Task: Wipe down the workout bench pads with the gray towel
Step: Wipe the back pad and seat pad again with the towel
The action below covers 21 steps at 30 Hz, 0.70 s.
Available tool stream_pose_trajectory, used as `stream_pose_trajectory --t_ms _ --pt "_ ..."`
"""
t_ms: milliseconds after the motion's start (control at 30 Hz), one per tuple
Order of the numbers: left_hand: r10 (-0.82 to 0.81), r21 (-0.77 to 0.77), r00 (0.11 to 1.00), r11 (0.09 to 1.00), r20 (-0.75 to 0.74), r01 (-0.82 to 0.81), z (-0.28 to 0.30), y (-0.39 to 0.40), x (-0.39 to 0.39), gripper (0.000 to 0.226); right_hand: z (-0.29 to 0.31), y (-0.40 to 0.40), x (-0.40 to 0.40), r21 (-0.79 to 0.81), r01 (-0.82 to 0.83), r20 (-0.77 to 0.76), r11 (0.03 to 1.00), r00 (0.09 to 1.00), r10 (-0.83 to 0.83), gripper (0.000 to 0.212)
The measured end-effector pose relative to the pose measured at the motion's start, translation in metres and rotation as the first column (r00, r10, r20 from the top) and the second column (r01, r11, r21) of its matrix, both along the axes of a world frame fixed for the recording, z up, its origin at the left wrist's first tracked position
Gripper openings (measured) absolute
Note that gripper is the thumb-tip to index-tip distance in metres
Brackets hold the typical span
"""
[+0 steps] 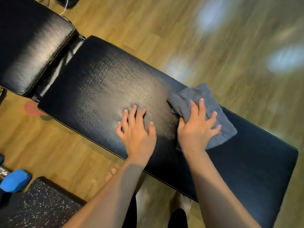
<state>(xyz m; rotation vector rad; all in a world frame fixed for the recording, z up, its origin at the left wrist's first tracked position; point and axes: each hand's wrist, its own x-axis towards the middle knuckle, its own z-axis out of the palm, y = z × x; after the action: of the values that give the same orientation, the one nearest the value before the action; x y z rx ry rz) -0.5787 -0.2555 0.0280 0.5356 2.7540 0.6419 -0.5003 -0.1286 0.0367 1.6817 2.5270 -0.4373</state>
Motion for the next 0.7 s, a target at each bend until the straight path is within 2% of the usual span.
stream_pose_trajectory --t_ms 67,133,267,367,500,633,700 --pt "0.024 0.139 0.999 0.99 0.029 -0.028 0.007 -0.016 -0.027 0.043 0.001 -0.016 -0.045 -0.019 -0.065 0.015 0.998 0.998 0.065 0.064" --pt "0.107 0.192 0.994 0.975 0.025 -0.11 0.012 -0.03 -0.056 0.044 0.003 -0.025 -0.078 -0.032 -0.119 0.041 0.992 0.992 0.12 0.066" --pt "0.41 0.067 0.911 0.909 0.036 -0.412 0.002 -0.08 -0.14 0.06 0.003 -0.052 -0.155 -0.013 -0.214 0.033 0.977 0.976 0.214 0.068" --pt "0.566 0.017 0.809 0.818 0.158 -0.576 -0.007 -0.112 -0.182 0.069 0.002 -0.072 -0.21 0.012 -0.28 0.016 0.96 0.96 0.28 0.067" --pt "0.557 0.195 0.75 0.741 0.358 -0.643 -0.01 -0.128 -0.19 0.063 0.003 -0.103 -0.272 0.029 -0.393 -0.008 0.919 0.919 0.393 0.065" --pt "0.622 0.278 0.619 0.561 0.479 -0.779 0.0 -0.123 -0.199 0.049 0.005 -0.144 -0.296 0.041 -0.537 -0.001 0.843 0.844 0.537 0.058" --pt "0.608 0.322 0.593 0.503 0.527 -0.802 0.003 -0.125 -0.202 0.046 0.003 -0.163 -0.29 0.057 -0.597 -0.013 0.8 0.801 0.599 0.055"
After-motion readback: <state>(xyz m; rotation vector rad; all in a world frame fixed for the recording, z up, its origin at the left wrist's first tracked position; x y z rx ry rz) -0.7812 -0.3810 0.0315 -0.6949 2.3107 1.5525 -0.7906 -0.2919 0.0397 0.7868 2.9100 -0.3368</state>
